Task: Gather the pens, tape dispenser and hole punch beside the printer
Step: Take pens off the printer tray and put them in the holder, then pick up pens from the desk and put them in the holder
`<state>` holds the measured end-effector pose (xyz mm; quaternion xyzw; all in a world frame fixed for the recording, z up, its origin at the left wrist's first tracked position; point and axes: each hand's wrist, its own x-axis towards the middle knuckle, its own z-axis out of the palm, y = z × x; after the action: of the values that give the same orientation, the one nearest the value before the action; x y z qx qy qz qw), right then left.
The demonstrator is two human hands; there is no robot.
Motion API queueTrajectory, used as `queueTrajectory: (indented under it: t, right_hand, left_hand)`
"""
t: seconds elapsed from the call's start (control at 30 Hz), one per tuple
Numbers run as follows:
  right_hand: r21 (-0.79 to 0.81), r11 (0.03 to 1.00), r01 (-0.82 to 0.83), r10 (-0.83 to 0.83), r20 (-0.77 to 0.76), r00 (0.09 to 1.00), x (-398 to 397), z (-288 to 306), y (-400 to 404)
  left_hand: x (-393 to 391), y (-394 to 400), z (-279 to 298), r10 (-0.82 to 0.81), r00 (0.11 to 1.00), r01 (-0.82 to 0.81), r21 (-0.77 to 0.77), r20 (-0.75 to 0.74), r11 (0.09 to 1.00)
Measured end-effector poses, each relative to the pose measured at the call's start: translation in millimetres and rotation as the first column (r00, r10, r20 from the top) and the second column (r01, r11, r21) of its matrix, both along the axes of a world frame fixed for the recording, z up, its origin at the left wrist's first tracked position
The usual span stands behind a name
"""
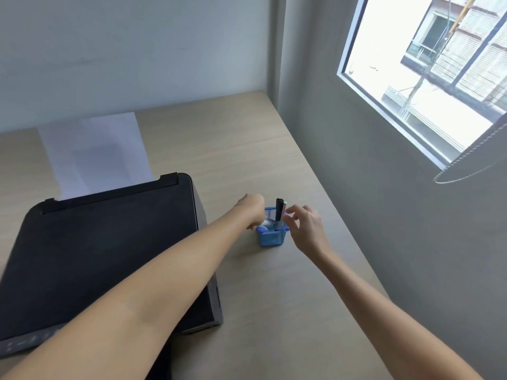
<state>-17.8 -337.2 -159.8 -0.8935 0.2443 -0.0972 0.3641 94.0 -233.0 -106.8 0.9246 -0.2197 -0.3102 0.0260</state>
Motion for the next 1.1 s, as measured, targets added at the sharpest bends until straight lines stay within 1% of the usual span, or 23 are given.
queueTrajectory:
  t: [0.07, 0.13, 0.2, 0.27, 0.37, 0.43, 0.57, 0.63, 0.7, 0.77, 0.83, 0.9, 0.93, 1.0, 1.03, 1.1]
  right_hand:
    - [-0.034, 0.999, 0.031, -0.029, 0.046, 0.999, 2, 8, 8]
    - [-0.020, 0.999, 0.036, -0.034, 0.095, 0.995, 5, 22, 18]
    - [0.002, 1.000, 0.019, -0.019, 0.126, 0.992, 8, 38, 30]
    - [0.035, 0.999, -0.007, 0.002, 0.141, 0.990, 12, 56, 45]
    - [0.046, 0.998, -0.050, 0.042, 0.153, 0.987, 20, 84, 84]
    - [0.028, 0.996, -0.090, 0.083, 0.178, 0.981, 24, 100, 115]
    - [0.040, 0.967, -0.252, 0.237, 0.224, 0.945, 30, 125, 200]
    - [0.065, 0.938, -0.340, 0.313, 0.262, 0.913, 32, 131, 244]
    - [0.040, 0.909, -0.415, 0.390, 0.269, 0.881, 28, 135, 296]
    - [0.018, 0.871, -0.491, 0.469, 0.264, 0.843, 19, 136, 343]
    - [0.027, 0.809, -0.588, 0.562, 0.260, 0.785, 7, 130, 392]
    - [0.021, 0.739, -0.673, 0.653, 0.221, 0.724, -5, 116, 432]
    - [0.014, 0.704, -0.710, 0.695, 0.189, 0.693, -10, 106, 449]
    - [0.026, 0.663, -0.749, 0.746, 0.060, 0.663, -19, 81, 476]
    - [0.044, 0.658, -0.752, 0.753, -0.040, 0.656, -22, 67, 486]
    - [0.069, 0.662, -0.746, 0.734, -0.262, 0.627, -26, 36, 507]
  left_hand:
    - [0, 14, 12, 0.026, 1.000, -0.024, -0.071, 0.019, 0.997]
    - [1, 33, 26, 0.058, 0.998, -0.053, -0.174, 0.022, 0.983]
    - [0, 57, 44, 0.095, 0.995, -0.096, -0.308, -0.019, 0.946]
    - [-5, 88, 65, 0.159, 0.984, -0.180, -0.432, -0.084, 0.884]
    - [-17, 151, 97, 0.263, 0.949, -0.316, -0.579, -0.176, 0.752]
    - [-24, 197, 111, 0.321, 0.924, -0.377, -0.630, -0.207, 0.679]
    - [-45, 311, 125, 0.459, 0.856, -0.487, -0.669, -0.238, 0.561]
    - [-57, 368, 119, 0.522, 0.818, -0.531, -0.662, -0.240, 0.528]
    - [-71, 430, 101, 0.592, 0.764, -0.594, -0.637, -0.256, 0.492]
    - [-86, 486, 75, 0.658, 0.710, -0.657, -0.572, -0.251, 0.491]
    - [-105, 536, 41, 0.714, 0.653, -0.737, -0.429, -0.254, 0.522]
    - [-128, 575, -1, 0.763, 0.580, -0.814, -0.234, -0.287, 0.531]
    - [-141, 590, -21, 0.782, 0.550, -0.834, -0.143, -0.294, 0.533]
    - [-164, 610, -60, 0.817, 0.504, -0.855, -0.030, -0.279, 0.517]
    - [-174, 613, -75, 0.834, 0.484, -0.868, -0.026, -0.265, 0.495]
    - [-189, 618, -101, 0.849, 0.486, -0.871, -0.032, -0.205, 0.491]
